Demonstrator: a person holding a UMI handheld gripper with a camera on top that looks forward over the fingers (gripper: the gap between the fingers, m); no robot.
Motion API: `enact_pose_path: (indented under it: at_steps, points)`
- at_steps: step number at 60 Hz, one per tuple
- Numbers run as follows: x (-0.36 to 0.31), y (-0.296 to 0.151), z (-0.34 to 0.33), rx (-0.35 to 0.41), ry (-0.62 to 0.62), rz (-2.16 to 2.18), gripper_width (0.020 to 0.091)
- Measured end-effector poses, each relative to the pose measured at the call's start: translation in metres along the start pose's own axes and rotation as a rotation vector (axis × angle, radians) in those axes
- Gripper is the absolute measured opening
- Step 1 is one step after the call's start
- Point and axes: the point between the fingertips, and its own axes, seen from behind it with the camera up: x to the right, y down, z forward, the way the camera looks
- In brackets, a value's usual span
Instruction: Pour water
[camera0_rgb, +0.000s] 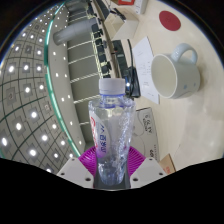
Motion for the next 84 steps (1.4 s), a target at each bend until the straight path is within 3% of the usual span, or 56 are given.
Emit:
enact_pose_path:
  at_steps: [11, 23, 34, 43, 57, 68, 76, 84]
  points:
    - [0.016, -0.012, 0.011, -0.044, -0.033, 0.313, 0.0358]
    - [0.023, -0.011, 0.015, -0.071, 0.004, 0.309, 0.0360]
    - [-0.004, -0.009, 0.009, -0.113, 0.041, 0.049, 0.0359]
    - [-0.054, -0.034, -0.003, -0.098, 0.053, -0.349, 0.0360]
    - [-0.132, -0.135, -0.036, 0.059, 0.114, -1.015, 0.0363]
    - [-0.117, -0.228, -0.066, 0.176, 0.287, -1.404, 0.0361]
    - [-0.055, -0.293, -0.080, 0.187, 0.447, -1.558, 0.0360]
    - [0.005, -0.321, -0.090, 0.148, 0.565, -1.627, 0.0360]
